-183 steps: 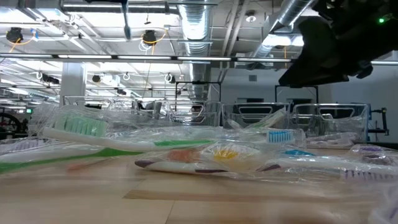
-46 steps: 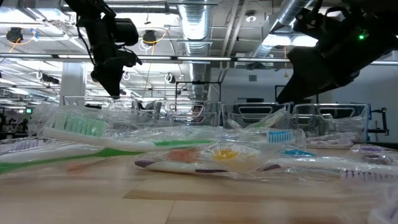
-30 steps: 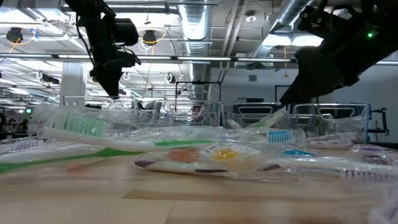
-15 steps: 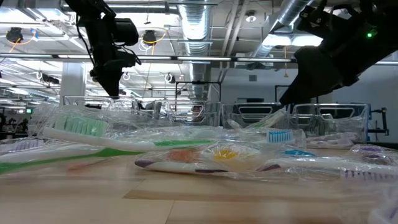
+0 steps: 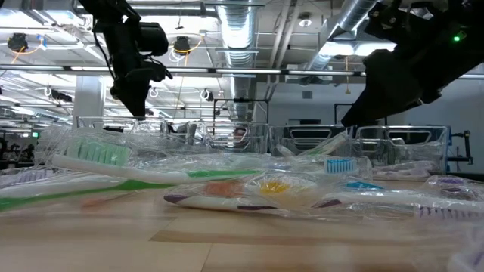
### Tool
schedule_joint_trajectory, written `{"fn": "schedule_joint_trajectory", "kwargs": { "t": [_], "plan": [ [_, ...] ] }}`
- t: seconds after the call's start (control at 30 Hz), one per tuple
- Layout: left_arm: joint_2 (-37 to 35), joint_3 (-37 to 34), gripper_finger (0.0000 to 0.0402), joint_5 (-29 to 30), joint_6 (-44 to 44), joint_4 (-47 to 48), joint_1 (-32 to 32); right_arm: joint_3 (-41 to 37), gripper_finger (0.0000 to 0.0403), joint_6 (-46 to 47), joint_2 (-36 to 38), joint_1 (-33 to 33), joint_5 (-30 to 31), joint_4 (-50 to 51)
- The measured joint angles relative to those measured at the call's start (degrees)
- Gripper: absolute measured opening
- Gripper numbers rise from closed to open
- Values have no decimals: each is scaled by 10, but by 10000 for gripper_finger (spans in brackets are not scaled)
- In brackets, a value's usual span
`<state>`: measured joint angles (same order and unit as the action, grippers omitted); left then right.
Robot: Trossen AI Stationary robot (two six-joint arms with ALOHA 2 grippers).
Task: Pick & Place Toothbrushes
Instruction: Put the orange toothbrush into the middle left transparent bin
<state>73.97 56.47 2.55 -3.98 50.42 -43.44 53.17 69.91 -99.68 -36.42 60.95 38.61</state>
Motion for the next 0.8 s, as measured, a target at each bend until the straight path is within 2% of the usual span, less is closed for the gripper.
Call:
{"fn": "schedule_joint_trajectory", "kwargs": {
  "t": [0.37, 0.53, 0.8],
  "plan": [
    [0, 0, 165, 0, 0, -4, 0, 0, 196, 0, 0, 0, -1, 1],
    [0, 0, 178, 0, 3, -4, 0, 0, 193, 0, 0, 1, -1, 0],
    [0, 0, 179, 0, 58, 2, 3, 0, 193, 1, 0, 10, -1, -5]
  ]
}}
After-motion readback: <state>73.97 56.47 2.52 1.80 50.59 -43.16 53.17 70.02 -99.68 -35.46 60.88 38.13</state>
